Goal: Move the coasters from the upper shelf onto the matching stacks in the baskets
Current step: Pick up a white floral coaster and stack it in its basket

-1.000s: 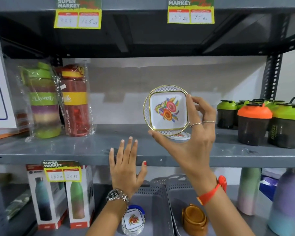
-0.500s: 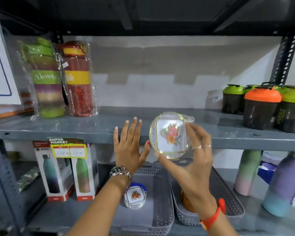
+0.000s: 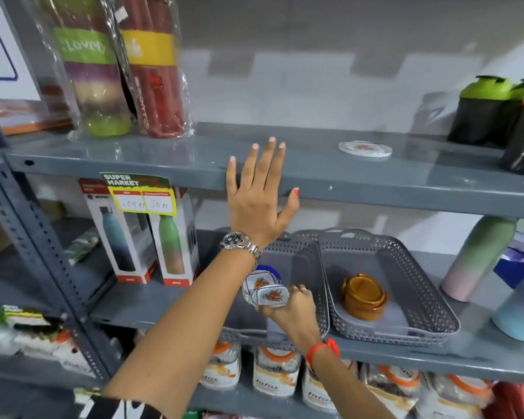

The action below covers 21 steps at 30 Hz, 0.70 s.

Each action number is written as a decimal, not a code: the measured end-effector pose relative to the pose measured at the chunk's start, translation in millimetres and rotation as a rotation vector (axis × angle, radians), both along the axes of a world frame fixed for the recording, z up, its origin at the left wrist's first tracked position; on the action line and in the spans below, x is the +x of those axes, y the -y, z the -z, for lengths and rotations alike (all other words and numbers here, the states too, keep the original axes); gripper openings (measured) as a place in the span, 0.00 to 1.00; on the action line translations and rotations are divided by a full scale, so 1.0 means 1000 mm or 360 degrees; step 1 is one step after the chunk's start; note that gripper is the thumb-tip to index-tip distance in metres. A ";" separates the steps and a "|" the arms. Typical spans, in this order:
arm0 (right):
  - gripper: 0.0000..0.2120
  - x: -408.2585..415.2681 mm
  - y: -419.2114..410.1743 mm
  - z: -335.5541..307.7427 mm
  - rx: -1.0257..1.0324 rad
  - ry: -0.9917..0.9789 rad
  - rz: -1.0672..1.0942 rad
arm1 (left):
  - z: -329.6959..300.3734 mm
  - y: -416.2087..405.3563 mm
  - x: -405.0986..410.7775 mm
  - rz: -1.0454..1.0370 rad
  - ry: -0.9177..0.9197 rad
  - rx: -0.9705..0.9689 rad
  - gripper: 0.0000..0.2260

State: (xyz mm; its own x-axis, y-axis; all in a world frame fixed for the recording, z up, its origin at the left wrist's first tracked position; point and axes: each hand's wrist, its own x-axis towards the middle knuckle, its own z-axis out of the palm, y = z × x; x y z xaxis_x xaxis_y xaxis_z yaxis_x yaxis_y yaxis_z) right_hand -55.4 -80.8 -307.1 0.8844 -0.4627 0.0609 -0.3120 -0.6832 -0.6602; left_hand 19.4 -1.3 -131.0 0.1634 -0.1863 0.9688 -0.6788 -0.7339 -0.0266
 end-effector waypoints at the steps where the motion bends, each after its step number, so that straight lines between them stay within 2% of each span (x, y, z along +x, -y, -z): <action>1: 0.34 0.008 -0.001 0.007 0.0012 -0.0071 -0.0018 | 0.000 0.000 0.000 0.0000 0.0006 -0.0005 0.27; 3: 0.38 0.024 -0.002 0.020 0.0002 -0.0139 -0.0041 | -0.001 0.001 0.000 0.0002 0.0011 -0.0011 0.27; 7: 0.37 0.045 -0.006 0.017 -0.0086 -0.0148 -0.0091 | -0.001 0.002 0.000 -0.0004 0.0015 -0.0024 0.27; 11: 0.52 0.066 -0.001 0.010 -0.0357 -0.0410 -0.0070 | 0.000 0.002 0.001 -0.0034 0.0019 -0.0020 0.28; 14: 0.57 0.078 0.007 0.004 -0.0594 -0.0563 -0.0173 | -0.001 0.002 0.001 -0.0020 0.0012 -0.0023 0.28; 18: 0.66 0.099 0.017 0.001 -0.0623 -0.0770 -0.0463 | -0.001 0.002 0.000 -0.0019 -0.0001 -0.0015 0.28; 21: 0.66 0.117 0.023 0.009 -0.0552 -0.0849 -0.0608 | -0.002 0.002 0.000 -0.0035 0.0001 -0.0004 0.28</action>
State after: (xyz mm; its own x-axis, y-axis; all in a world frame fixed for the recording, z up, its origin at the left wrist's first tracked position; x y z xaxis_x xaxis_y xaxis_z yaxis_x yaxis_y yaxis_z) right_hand 62.1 -104.2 -316.0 0.9301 -0.1491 -0.3356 -0.2289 -0.9500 -0.2122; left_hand 19.8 -2.9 -129.5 0.1669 -0.1801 0.9694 -0.6622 -0.7489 -0.0251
